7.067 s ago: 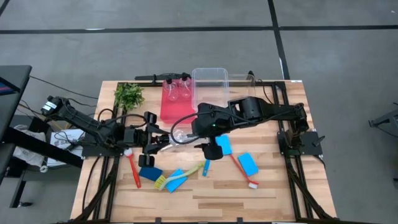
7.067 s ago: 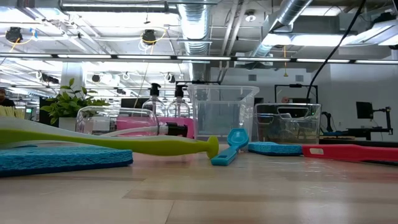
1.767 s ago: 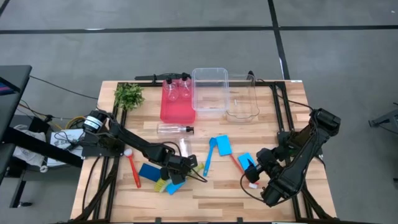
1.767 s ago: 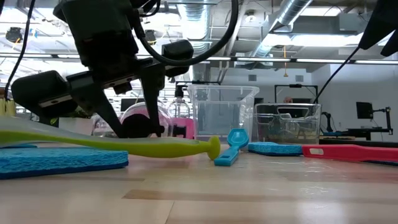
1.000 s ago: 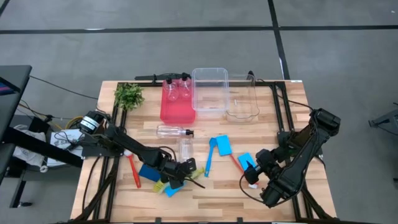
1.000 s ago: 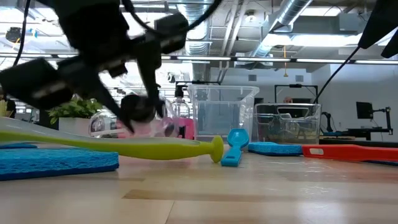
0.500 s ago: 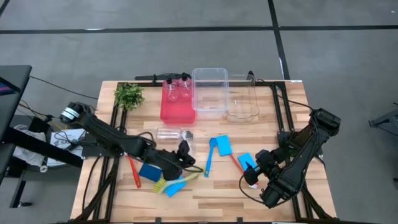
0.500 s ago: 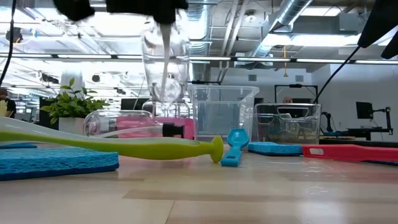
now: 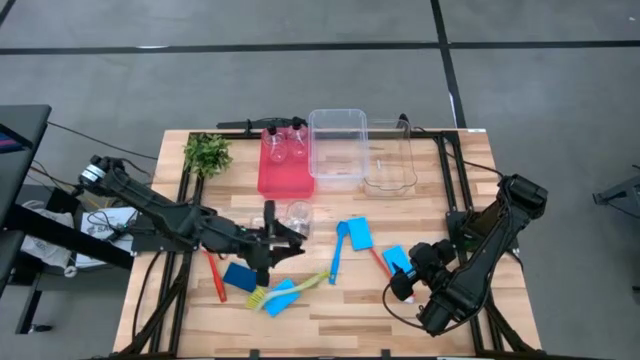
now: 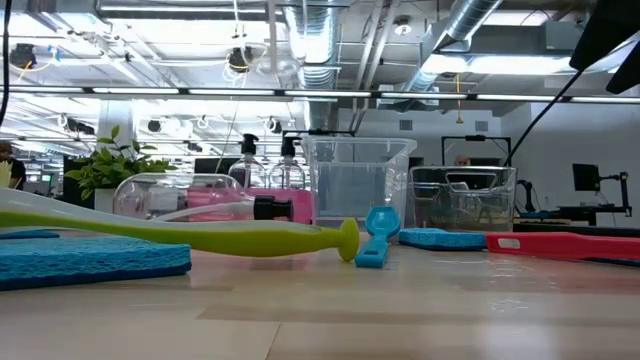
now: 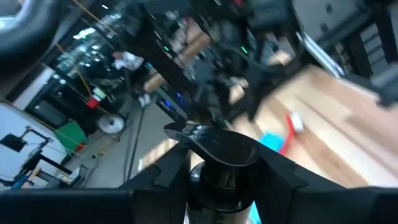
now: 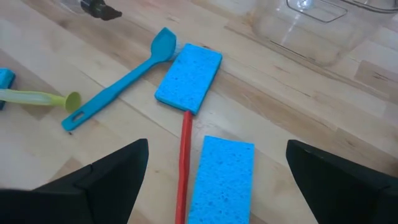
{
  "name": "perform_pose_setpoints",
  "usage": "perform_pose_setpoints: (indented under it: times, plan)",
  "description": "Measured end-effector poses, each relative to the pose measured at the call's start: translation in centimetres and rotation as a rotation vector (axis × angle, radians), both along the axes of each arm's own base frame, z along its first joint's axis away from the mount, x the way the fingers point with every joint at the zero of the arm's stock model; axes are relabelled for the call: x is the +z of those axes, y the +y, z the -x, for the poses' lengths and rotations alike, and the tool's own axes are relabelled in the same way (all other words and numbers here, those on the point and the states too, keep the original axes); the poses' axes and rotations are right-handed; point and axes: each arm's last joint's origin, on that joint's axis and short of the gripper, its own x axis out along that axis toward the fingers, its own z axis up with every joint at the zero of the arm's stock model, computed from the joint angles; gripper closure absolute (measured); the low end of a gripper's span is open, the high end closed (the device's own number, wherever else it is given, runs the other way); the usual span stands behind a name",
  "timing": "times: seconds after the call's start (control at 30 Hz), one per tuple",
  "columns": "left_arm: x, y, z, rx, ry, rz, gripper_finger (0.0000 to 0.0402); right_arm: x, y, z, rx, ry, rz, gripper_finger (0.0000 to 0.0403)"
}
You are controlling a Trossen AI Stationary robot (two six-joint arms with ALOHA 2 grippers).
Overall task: Pick & Place Kitchen Sink Supplies
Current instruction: Put the bottom left transparent dishwashing liquid dispenser into the red bin
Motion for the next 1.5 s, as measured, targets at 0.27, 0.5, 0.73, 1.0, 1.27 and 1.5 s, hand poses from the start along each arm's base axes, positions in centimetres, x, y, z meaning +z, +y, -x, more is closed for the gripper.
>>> perform_pose_setpoints:
  times: [0.27,0.5,0.73,1.0,1.27,1.5]
  plan:
    - [2.7,1.2,1.9,0.055,-0.129,0.144,0.0266,0.0,0.0,0.0,-0.001,-0.001,0.001,0.0029]
    - [4.3,2.9,3.2,0.175,-0.203,0.28,0.0265,0.1,-0.2,-0.2,0.001,-0.041,0.031,0.0029]
    - [4.8,5.2,3.1,0.253,-0.244,0.341,0.0267,0.1,-0.9,-0.9,-0.019,-0.022,0.053,0.0029]
    - [3.5,8.7,1.9,0.306,-0.263,0.395,0.0267,0.1,-1.7,-1.7,-0.015,0.025,0.09,0.0029]
    - [-0.3,13.1,1.5,0.43,-0.317,0.47,0.0265,0.3,-2.8,-1.5,-0.04,0.094,0.162,0.0029]
    - [-2.8,15.8,1.9,0.551,-0.334,0.517,0.0265,1.5,-4.3,-1.3,-0.042,0.103,0.169,0.0029]
